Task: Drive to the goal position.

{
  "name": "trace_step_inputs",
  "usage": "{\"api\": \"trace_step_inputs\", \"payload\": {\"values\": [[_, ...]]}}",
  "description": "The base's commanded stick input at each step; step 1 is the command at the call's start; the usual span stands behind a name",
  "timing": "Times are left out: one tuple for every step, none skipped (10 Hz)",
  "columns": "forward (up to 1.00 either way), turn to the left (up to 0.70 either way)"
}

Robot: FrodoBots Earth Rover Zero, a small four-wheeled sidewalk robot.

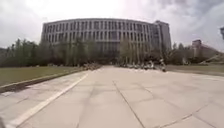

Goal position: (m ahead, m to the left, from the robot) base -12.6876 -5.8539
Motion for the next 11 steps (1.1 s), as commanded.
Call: {"api": "trace_step_inputs", "payload": {"values": [[0.7, 0.0], [0.7, 0.03], [0.7, 0.14], [0.7, 0.21], [0.7, 0.22], [0.7, 0.22], [0.7, 0.16], [0.7, 0.07], [0.7, 0.03], [0.7, 0.02], [0.7, 0.02]]}}
